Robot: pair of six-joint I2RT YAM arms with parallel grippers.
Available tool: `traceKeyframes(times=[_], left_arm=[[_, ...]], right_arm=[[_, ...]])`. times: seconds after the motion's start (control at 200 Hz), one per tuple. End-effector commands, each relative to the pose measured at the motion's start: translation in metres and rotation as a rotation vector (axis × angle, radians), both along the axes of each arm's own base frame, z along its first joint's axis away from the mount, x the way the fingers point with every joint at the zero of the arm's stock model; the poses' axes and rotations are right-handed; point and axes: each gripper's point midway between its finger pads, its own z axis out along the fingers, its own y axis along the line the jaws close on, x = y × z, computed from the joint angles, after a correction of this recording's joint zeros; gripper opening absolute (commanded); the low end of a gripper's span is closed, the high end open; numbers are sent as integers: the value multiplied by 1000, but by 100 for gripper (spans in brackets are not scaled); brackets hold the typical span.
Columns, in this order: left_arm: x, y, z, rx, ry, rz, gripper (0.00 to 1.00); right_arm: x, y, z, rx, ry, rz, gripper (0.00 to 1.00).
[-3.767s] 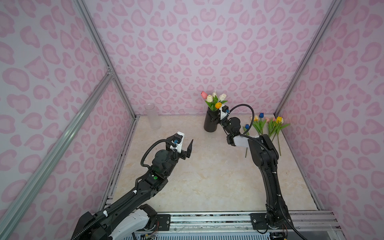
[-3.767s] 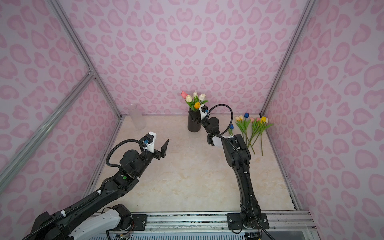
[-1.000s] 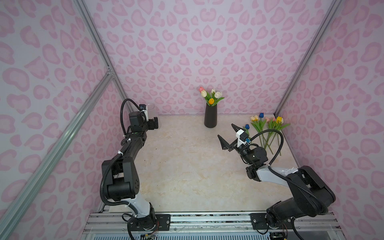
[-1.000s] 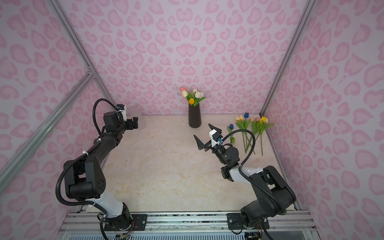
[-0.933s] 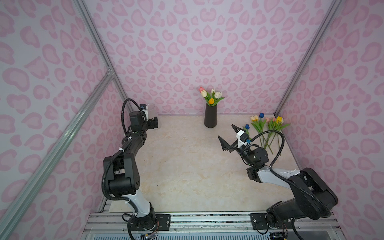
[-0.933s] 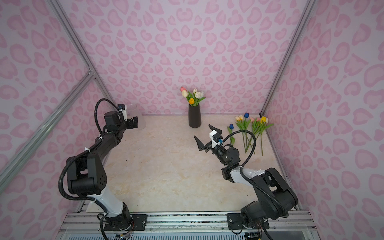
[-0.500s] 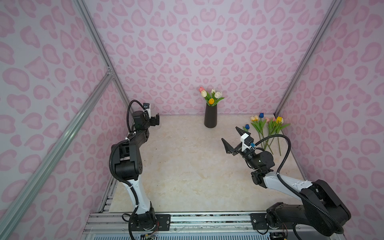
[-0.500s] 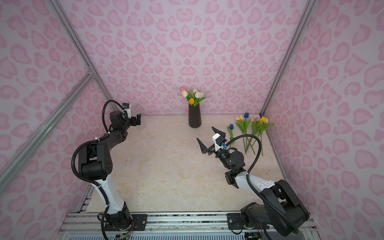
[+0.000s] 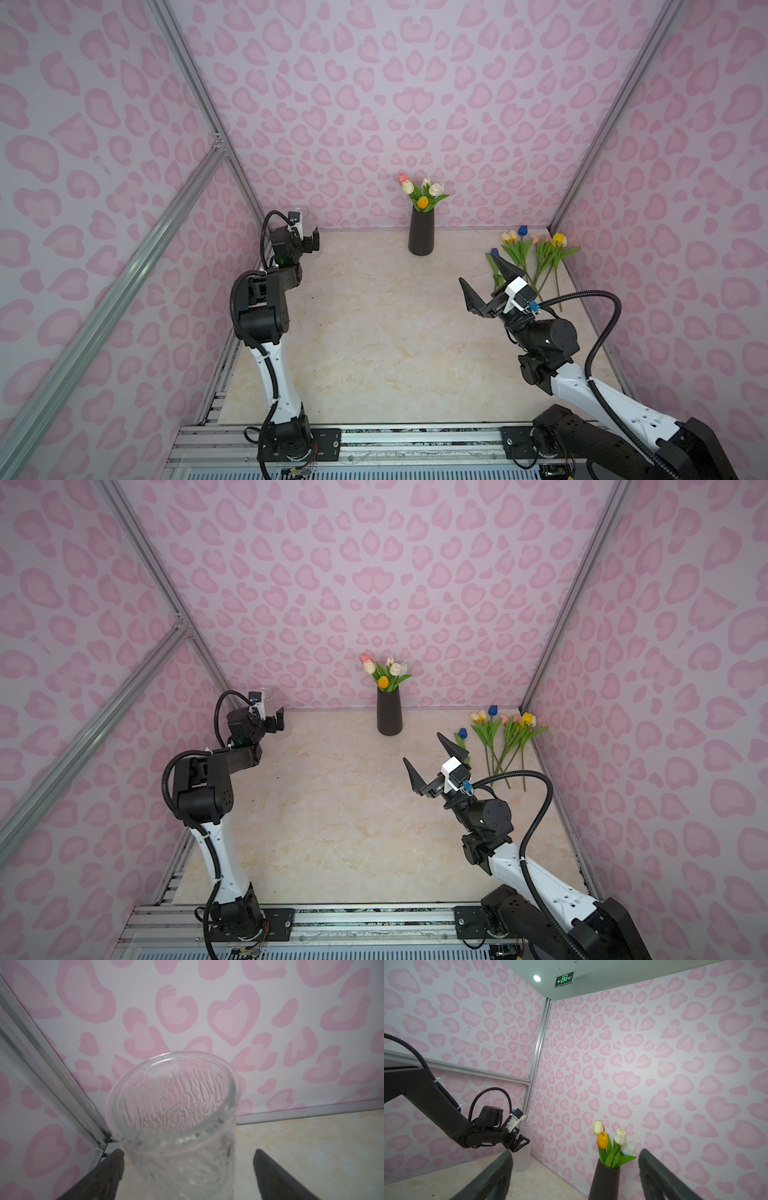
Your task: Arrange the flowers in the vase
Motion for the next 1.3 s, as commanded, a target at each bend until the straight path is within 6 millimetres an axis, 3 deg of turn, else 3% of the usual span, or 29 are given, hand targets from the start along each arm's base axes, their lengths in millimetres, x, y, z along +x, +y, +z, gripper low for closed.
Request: traceKeyframes(times=[0.0, 0.145, 0.39, 0.65, 1.01, 1.15, 1.295], left_arm=[[7, 9, 26, -3, -118, 36, 99], [14, 11, 27, 8, -148, 33, 100], [29, 9, 27, 2, -175, 7, 92], [32, 7, 15, 20, -162, -6, 76], [32, 5, 18, 26, -172, -26, 59], [30, 4, 23, 28, -182, -28, 55], [15, -4, 39, 9, -207, -60, 47]], right_arm=[[-5, 2, -4, -51, 24, -14, 94], [-20, -2, 8, -33, 11, 2, 94], [-42, -9, 36, 23, -35, 51, 94], [-45, -8, 36, 14, -33, 58, 95], [-47, -9, 36, 16, -29, 61, 95], [-47, -11, 36, 11, -27, 48, 95], [-46, -12, 34, 9, -18, 40, 95]])
